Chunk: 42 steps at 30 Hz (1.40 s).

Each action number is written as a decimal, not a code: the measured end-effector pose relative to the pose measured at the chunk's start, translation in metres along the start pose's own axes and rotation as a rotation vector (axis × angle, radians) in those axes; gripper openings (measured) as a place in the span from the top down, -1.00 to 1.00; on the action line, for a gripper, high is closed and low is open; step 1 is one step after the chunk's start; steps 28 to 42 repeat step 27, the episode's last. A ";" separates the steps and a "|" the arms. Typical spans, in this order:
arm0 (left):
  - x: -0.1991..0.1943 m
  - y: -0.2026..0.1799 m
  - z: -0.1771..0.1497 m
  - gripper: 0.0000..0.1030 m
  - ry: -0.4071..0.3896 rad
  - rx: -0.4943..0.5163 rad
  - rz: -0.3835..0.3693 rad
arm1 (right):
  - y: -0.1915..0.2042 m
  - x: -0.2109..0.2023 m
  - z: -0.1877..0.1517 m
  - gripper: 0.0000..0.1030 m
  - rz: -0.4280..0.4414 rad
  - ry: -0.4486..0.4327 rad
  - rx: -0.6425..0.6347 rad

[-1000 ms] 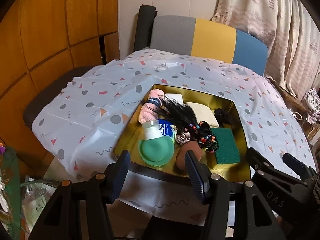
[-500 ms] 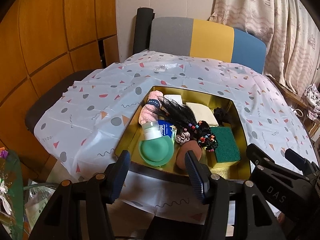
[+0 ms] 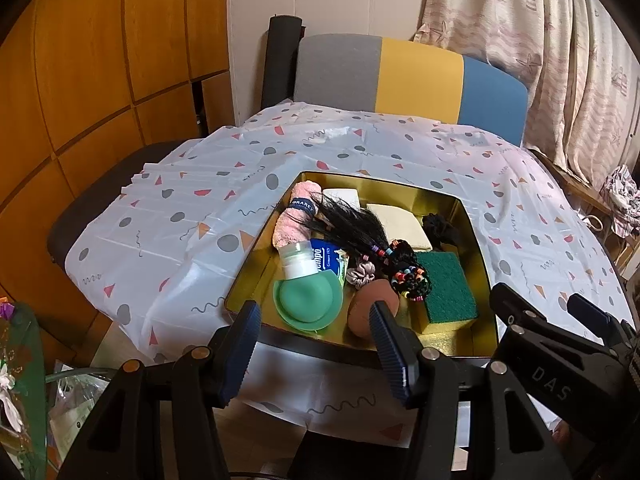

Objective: Organize soft objects

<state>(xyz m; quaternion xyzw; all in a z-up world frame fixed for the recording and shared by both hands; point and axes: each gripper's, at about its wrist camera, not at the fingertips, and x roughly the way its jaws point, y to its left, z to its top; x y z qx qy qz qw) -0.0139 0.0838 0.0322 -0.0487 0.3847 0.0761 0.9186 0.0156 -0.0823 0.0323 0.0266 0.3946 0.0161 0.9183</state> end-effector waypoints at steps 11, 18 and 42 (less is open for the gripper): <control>0.002 -0.002 -0.001 -0.11 0.016 -0.003 -0.021 | 0.000 0.000 0.000 -0.99 0.001 -0.001 -0.001; 0.000 -0.003 -0.001 -0.11 0.001 0.002 -0.012 | 0.000 0.000 0.000 -0.99 0.000 -0.003 0.001; -0.001 -0.002 -0.001 -0.11 -0.026 0.008 0.018 | 0.001 0.001 -0.001 -0.99 0.002 0.001 0.003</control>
